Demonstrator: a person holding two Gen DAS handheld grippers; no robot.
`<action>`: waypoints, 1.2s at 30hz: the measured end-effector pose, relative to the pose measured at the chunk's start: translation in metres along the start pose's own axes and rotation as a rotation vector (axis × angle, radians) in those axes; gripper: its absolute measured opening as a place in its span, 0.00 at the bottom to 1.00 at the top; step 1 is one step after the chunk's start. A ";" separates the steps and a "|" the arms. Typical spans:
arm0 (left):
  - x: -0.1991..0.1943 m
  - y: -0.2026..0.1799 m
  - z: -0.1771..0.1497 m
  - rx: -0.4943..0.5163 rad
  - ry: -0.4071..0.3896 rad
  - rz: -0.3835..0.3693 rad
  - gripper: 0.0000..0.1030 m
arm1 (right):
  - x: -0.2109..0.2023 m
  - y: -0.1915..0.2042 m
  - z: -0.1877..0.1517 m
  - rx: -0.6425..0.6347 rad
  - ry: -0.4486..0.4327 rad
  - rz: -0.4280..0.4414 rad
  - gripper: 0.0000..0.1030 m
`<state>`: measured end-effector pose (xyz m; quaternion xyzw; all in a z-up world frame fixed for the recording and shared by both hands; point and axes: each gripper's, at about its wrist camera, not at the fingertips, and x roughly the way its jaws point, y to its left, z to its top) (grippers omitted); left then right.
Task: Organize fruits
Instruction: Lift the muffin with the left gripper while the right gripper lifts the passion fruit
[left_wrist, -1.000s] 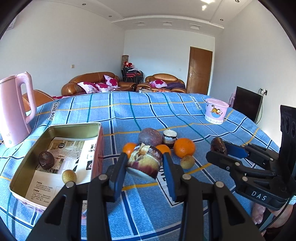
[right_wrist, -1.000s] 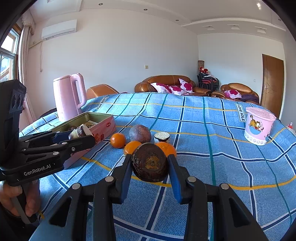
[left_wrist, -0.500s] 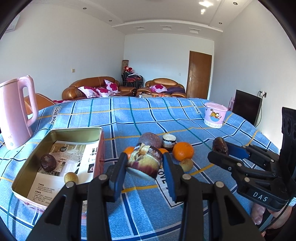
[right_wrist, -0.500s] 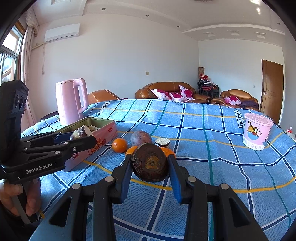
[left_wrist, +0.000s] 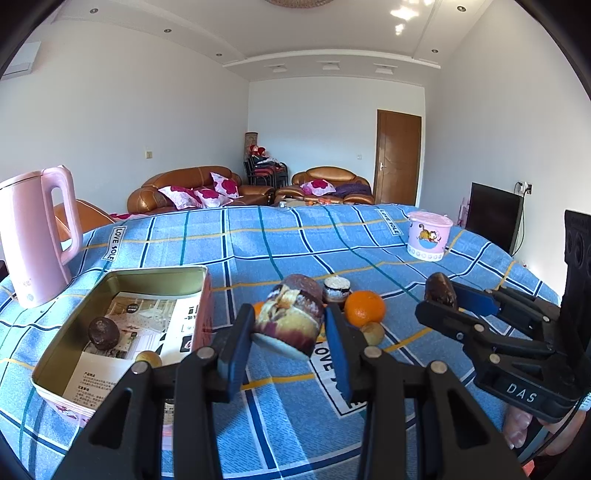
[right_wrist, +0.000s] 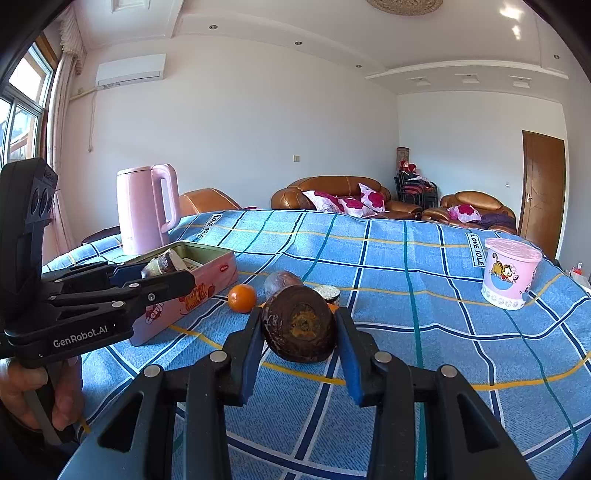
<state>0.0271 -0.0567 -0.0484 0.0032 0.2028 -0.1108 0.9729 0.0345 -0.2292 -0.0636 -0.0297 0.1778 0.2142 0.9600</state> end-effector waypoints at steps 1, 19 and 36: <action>0.000 0.000 0.000 0.001 -0.002 0.002 0.39 | -0.001 0.000 0.000 -0.002 -0.004 0.001 0.39; -0.011 -0.009 -0.003 0.044 -0.059 0.029 0.39 | -0.011 0.003 -0.002 -0.021 -0.059 0.004 0.39; -0.017 -0.012 -0.003 0.054 -0.091 0.035 0.39 | -0.022 0.006 -0.003 -0.035 -0.115 0.019 0.39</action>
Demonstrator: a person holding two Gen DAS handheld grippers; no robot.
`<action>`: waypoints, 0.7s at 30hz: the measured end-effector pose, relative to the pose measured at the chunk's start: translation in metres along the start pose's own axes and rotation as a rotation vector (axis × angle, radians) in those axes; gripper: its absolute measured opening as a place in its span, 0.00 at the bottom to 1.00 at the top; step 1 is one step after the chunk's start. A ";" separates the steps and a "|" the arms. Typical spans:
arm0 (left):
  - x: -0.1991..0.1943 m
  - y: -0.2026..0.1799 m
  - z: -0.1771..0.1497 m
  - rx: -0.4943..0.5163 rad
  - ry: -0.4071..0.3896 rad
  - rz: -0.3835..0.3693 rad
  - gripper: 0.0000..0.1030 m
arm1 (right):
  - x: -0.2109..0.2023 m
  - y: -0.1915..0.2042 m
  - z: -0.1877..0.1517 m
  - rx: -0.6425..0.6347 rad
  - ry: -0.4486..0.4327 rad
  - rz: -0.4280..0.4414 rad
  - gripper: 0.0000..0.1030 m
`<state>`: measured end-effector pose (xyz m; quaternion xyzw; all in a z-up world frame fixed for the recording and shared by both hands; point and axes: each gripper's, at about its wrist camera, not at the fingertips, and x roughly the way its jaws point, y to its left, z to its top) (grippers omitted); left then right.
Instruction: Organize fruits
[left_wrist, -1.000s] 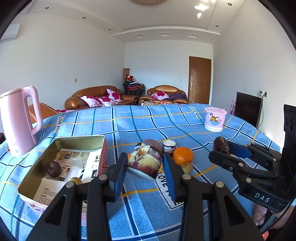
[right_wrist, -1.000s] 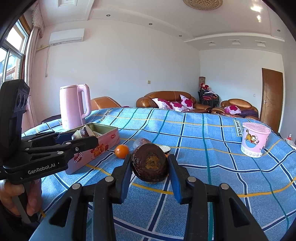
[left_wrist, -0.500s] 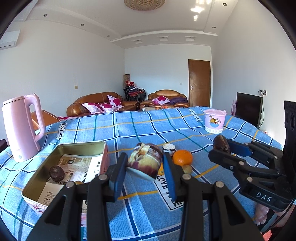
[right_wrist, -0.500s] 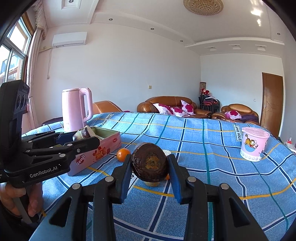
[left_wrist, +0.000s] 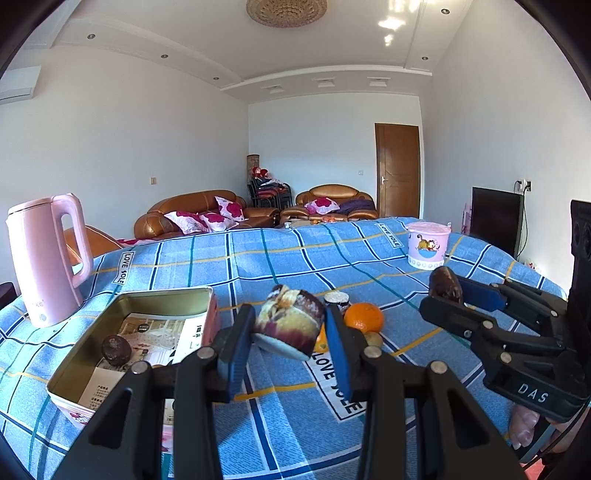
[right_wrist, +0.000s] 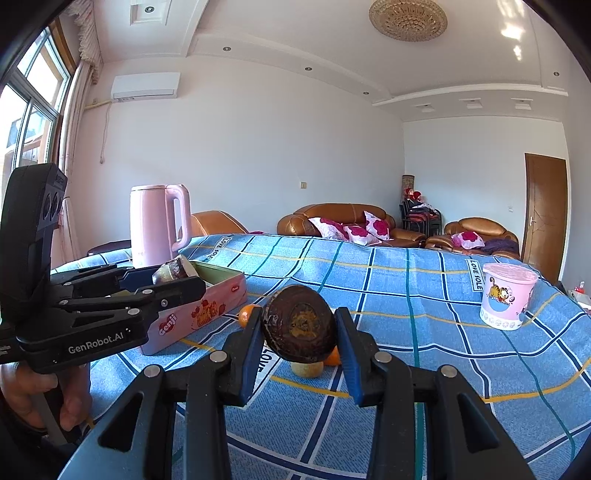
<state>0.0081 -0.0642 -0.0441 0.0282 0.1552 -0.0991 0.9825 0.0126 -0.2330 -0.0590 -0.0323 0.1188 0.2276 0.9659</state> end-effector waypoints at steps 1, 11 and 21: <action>-0.001 0.000 0.000 0.002 -0.004 0.002 0.39 | 0.000 0.000 0.000 0.001 -0.001 -0.001 0.39; -0.007 0.005 0.005 -0.009 0.000 0.015 0.39 | -0.001 -0.001 0.003 0.058 0.016 0.042 0.39; -0.015 0.035 0.023 -0.056 0.000 0.052 0.39 | 0.002 0.026 0.048 0.016 0.013 0.100 0.39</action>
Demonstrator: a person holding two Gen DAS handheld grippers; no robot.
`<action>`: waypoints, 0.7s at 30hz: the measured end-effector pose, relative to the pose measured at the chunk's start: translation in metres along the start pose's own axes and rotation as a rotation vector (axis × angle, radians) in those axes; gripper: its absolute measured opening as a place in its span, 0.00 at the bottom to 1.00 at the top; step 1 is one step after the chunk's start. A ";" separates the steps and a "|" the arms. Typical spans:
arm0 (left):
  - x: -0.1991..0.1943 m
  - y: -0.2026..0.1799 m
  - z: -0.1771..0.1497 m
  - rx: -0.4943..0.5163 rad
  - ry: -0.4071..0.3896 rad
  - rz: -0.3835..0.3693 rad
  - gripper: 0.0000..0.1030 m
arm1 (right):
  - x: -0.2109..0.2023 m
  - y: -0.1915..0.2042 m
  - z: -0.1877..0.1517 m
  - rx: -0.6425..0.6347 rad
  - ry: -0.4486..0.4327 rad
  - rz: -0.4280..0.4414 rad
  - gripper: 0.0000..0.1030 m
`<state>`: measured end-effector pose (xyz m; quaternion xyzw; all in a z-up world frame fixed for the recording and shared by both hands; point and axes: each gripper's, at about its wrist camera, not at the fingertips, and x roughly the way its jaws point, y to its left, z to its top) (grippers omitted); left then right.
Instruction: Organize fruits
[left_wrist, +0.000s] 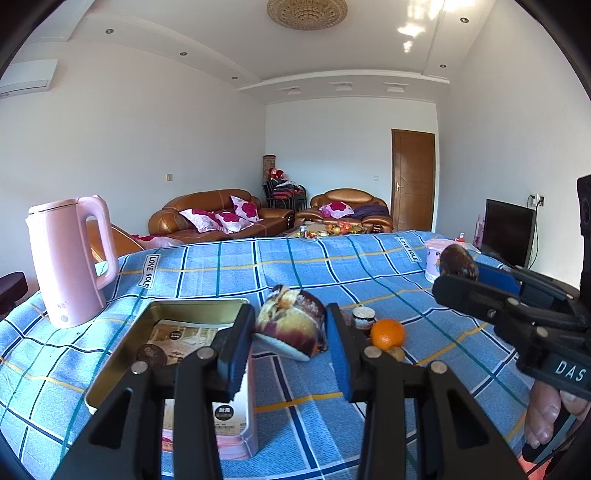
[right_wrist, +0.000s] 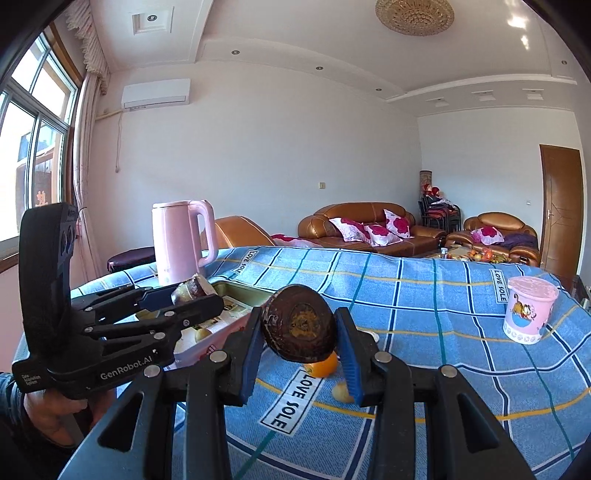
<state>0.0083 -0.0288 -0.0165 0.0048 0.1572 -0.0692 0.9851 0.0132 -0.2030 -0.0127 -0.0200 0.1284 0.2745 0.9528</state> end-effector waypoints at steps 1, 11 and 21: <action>0.000 0.004 0.002 -0.004 0.001 0.006 0.39 | 0.002 0.003 0.006 -0.007 0.000 0.006 0.39; 0.017 0.039 0.016 -0.015 0.083 0.092 0.39 | 0.027 0.030 0.044 -0.064 0.012 0.079 0.39; 0.048 0.071 0.013 -0.037 0.159 0.142 0.39 | 0.076 0.044 0.053 -0.082 0.073 0.129 0.39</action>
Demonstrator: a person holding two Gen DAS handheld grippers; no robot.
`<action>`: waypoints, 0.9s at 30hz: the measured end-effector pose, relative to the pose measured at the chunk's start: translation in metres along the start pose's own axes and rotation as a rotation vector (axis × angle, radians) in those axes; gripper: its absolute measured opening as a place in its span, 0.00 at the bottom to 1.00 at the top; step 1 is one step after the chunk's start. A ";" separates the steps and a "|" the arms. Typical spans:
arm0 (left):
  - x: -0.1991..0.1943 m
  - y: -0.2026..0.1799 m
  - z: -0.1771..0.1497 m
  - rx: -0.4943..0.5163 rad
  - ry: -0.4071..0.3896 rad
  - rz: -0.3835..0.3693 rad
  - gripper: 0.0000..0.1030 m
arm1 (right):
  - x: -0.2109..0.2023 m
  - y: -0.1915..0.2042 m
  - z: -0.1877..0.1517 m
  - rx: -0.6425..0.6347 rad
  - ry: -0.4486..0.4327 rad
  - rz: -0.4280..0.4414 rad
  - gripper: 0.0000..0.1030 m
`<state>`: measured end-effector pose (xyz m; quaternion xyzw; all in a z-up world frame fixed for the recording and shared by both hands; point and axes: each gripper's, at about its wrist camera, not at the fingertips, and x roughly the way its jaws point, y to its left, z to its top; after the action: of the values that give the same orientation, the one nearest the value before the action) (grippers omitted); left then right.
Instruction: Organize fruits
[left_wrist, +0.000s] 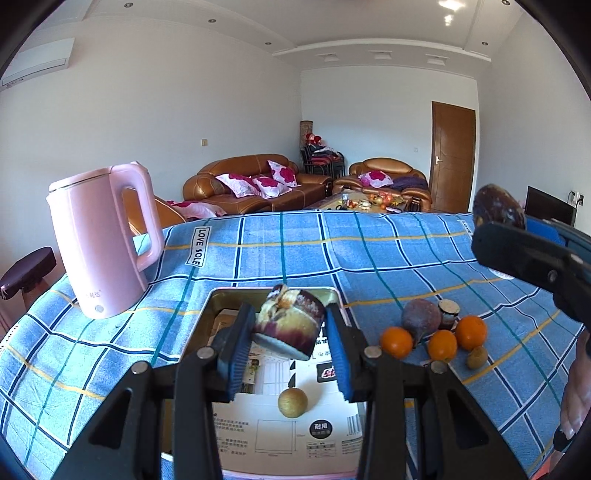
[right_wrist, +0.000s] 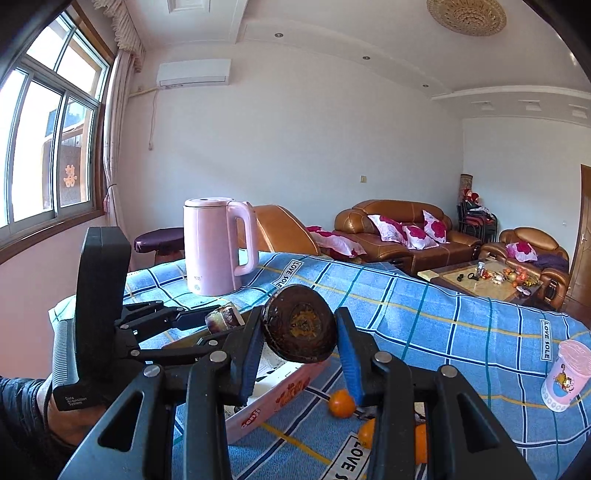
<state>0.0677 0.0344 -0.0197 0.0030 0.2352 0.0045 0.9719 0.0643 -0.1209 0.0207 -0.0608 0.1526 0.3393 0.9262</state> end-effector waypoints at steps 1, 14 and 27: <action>0.004 0.002 0.000 -0.001 0.007 0.002 0.39 | 0.004 0.000 0.000 0.001 0.005 0.002 0.39; 0.030 0.021 0.000 -0.010 0.086 0.024 0.39 | 0.061 0.000 -0.005 -0.005 0.092 0.036 0.39; 0.047 0.031 -0.004 -0.010 0.157 0.046 0.39 | 0.098 0.002 -0.020 0.020 0.153 0.052 0.39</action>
<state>0.1075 0.0655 -0.0442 0.0030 0.3104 0.0284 0.9502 0.1290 -0.0636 -0.0306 -0.0732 0.2278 0.3560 0.9033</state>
